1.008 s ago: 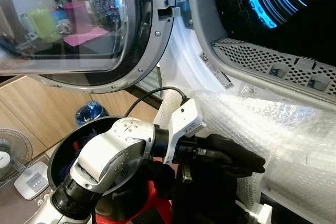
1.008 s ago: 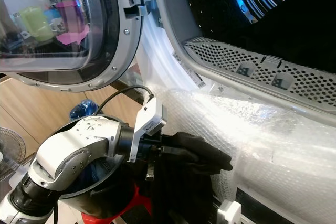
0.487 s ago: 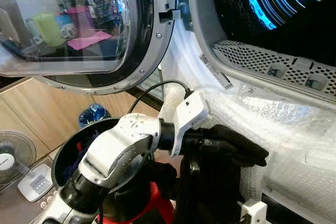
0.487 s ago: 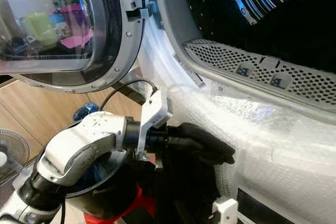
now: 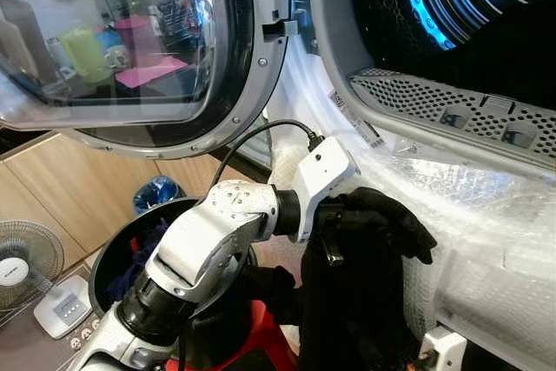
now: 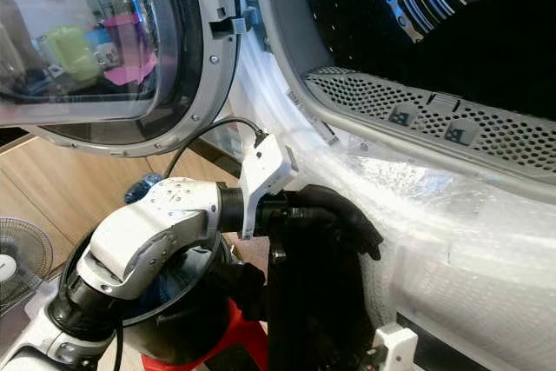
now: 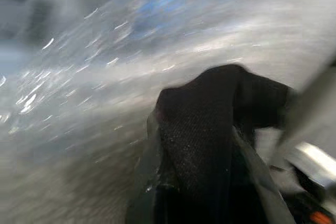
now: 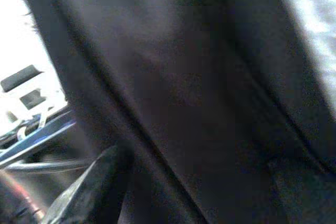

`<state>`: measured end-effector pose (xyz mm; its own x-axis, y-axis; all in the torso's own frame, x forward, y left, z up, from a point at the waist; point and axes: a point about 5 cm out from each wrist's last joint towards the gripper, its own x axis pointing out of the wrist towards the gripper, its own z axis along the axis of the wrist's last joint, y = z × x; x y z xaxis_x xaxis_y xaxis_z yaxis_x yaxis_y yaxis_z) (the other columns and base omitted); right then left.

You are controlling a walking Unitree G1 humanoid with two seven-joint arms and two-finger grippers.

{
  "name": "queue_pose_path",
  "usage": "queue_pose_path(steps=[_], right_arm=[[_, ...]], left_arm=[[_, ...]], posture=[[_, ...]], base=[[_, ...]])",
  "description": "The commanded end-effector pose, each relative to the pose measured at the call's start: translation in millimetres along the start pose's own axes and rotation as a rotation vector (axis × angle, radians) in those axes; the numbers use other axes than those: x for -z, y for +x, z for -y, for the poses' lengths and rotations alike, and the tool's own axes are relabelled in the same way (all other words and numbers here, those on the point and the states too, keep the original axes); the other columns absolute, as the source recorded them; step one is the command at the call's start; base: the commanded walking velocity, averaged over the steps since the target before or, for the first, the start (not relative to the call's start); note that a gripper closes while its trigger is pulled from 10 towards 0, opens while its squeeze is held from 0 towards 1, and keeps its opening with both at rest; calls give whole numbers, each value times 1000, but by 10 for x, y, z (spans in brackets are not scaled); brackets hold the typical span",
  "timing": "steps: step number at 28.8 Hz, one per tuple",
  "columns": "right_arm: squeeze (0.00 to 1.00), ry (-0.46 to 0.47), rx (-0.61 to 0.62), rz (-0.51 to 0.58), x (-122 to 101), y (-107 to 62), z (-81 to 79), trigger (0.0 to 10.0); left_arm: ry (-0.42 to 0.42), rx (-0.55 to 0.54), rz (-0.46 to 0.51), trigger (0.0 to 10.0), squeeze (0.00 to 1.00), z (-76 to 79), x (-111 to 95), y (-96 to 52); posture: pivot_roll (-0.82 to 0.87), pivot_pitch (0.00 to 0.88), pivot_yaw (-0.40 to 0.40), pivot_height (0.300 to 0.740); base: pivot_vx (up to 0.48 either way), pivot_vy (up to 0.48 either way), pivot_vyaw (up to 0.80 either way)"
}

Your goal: Clothes washing

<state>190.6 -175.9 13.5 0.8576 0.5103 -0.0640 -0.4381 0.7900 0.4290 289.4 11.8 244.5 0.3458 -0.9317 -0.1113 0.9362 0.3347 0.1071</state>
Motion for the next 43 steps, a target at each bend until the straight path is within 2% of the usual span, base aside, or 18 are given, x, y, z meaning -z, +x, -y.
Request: queue_pose_path(steps=[1,4,5,7,9,10,11,13,16,20,21,28,30,31,35,43], right_arm=[[0,-23,-17,-36,51,35,-54,10000],[0,-53,-5,-58,114,47,-75,10000],[0,25,-60,-26,95,36,-136,10000],[0,80,-142,31,19,-4,-225,10000],[0,87,-180,44,-25,-29,-264,10000],[0,62,-188,14,-16,-41,-267,10000],[0,-18,-151,-49,29,-46,-214,10000],[0,-40,-128,-74,51,-34,-189,10000],[0,-138,-45,-135,81,57,-127,10000],[0,-169,9,-145,80,109,-106,10000],[0,-196,72,-127,70,155,-96,10000],[0,-170,147,-81,76,218,-125,10000],[0,-168,194,-69,75,229,-116,10000],[0,-126,234,-56,77,254,-104,10000],[0,-100,279,-54,79,306,-82,10000],[0,-37,227,-51,135,310,-135,10000]], left_arm=[[-2,-71,-33,0,0,-63,-4,24],[-29,-91,-44,0,0,-48,32,83],[-34,-102,-46,0,0,-51,35,94],[-43,-105,-46,0,0,-46,37,104],[-45,-104,-50,0,0,-38,32,117],[-49,-102,-53,0,0,-32,30,124],[-55,-92,-53,0,0,-8,23,141],[-65,-87,-50,0,0,4,17,151],[-87,-61,-30,0,0,57,-30,174],[-102,-40,-14,0,0,83,-63,183],[-115,-9,-3,0,0,120,-89,185],[-128,92,-11,0,0,281,-77,199],[-138,103,-19,0,0,320,-56,220],[-151,105,-18,0,0,360,-48,261],[-166,100,-12,0,0,404,-51,315],[-173,158,27,0,0,605,-150,378]], posture=[[12,41,138,740],[8,41,139,740],[3,43,146,740],[1,45,149,740],[-3,60,153,740],[-3,60,153,740],[-3,60,153,740],[0,70,149,740],[5,85,149,740],[7,91,149,740],[7,94,148,740],[1,86,147,740],[-4,81,146,740],[-9,77,144,740],[-14,70,142,740],[-7,49,135,740]], base=[[0,0,0],[0,0,0],[0,0,0],[0,0,0],[0,0,0],[0,0,0],[0,0,0],[0,0,0],[0,0,0],[0,0,0],[0,0,0],[0,0,0],[0,0,0],[0,0,0],[0,0,0],[0,0,0]])
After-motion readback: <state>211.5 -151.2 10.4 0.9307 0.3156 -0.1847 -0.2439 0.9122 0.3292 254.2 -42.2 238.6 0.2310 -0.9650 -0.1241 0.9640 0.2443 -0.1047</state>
